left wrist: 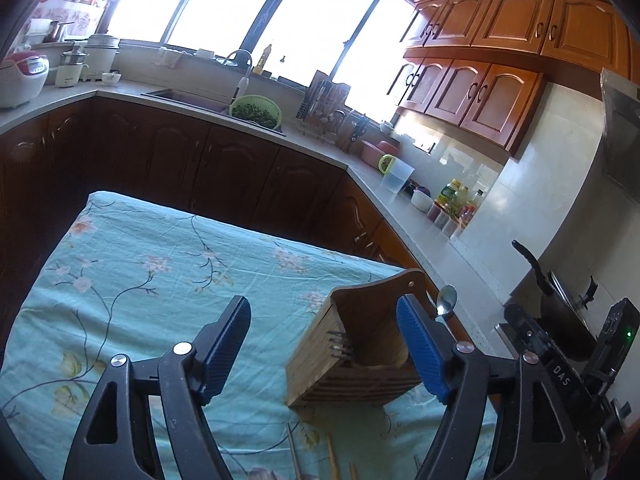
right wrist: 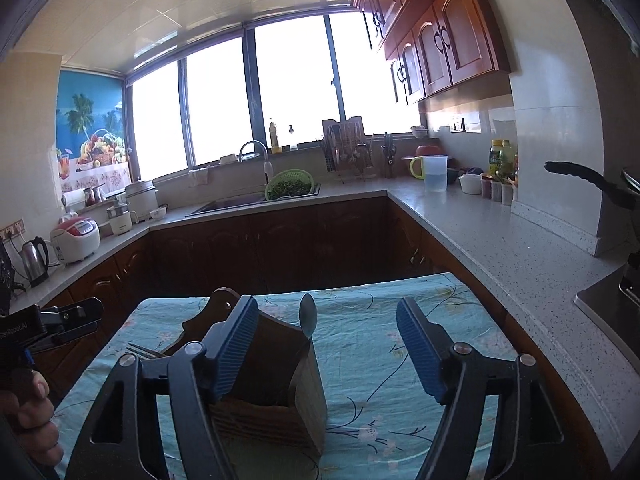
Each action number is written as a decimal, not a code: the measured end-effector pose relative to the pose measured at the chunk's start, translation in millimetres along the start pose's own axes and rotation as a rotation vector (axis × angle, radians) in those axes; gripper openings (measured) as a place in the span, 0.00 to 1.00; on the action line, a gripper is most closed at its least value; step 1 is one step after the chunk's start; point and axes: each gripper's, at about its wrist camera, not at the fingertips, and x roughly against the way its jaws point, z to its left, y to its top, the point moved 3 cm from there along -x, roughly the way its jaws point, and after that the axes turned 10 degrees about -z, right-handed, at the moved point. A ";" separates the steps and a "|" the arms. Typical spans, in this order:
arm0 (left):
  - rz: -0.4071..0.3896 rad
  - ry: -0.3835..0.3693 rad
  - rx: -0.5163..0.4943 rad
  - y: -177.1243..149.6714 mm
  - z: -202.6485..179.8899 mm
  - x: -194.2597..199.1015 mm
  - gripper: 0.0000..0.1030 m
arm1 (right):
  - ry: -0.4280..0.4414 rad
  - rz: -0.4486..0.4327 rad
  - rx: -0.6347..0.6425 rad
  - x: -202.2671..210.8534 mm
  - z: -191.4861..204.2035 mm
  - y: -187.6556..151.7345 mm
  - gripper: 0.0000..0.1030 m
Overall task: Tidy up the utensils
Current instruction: 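Move both tools back down to the chopsticks lying on the tablecloth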
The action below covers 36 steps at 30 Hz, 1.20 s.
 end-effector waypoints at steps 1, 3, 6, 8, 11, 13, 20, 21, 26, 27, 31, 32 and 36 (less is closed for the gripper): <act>-0.002 0.006 0.005 -4.0 2.7 8.4 0.76 | 0.004 0.000 -0.009 7.0 -1.3 -0.8 0.82; 0.001 0.020 0.014 -13.4 7.7 24.9 0.77 | 0.013 0.008 -0.030 19.8 -4.0 -4.3 0.85; 0.014 0.037 0.031 -27.5 13.7 50.1 0.77 | 0.027 0.021 -0.065 40.7 -5.9 -14.0 0.88; 0.019 0.053 0.033 -37.4 17.0 66.7 0.77 | 0.036 0.037 -0.083 54.5 -6.6 -22.5 0.89; 0.018 0.078 0.033 -51.0 20.1 92.2 0.78 | 0.050 0.067 -0.118 73.7 -6.6 -36.7 0.91; 0.024 0.088 0.040 -58.6 20.1 105.3 0.78 | 0.055 0.086 -0.137 84.7 -7.9 -46.7 0.91; 0.075 0.121 0.038 -85.1 20.8 136.9 0.79 | 0.052 0.177 -0.192 118.7 -10.8 -89.6 0.91; 0.085 0.122 0.037 -89.2 20.5 140.1 0.79 | 0.048 0.193 -0.201 122.5 -9.9 -95.5 0.91; 0.127 0.141 0.004 -110.9 17.5 153.1 0.79 | 0.034 0.258 -0.209 136.4 -12.6 -122.0 0.91; 0.135 0.144 -0.003 -114.0 16.4 153.5 0.79 | 0.029 0.266 -0.205 138.0 -13.2 -125.1 0.91; 0.168 0.156 -0.038 -125.5 11.6 156.0 0.79 | 0.017 0.288 -0.201 141.9 -16.3 -134.9 0.91; 0.173 0.158 -0.046 -127.3 10.6 155.7 0.79 | 0.016 0.292 -0.201 142.6 -16.4 -137.5 0.91; 0.188 0.164 -0.067 -132.3 7.6 153.1 0.79 | 0.017 0.309 -0.192 142.2 -15.5 -144.1 0.91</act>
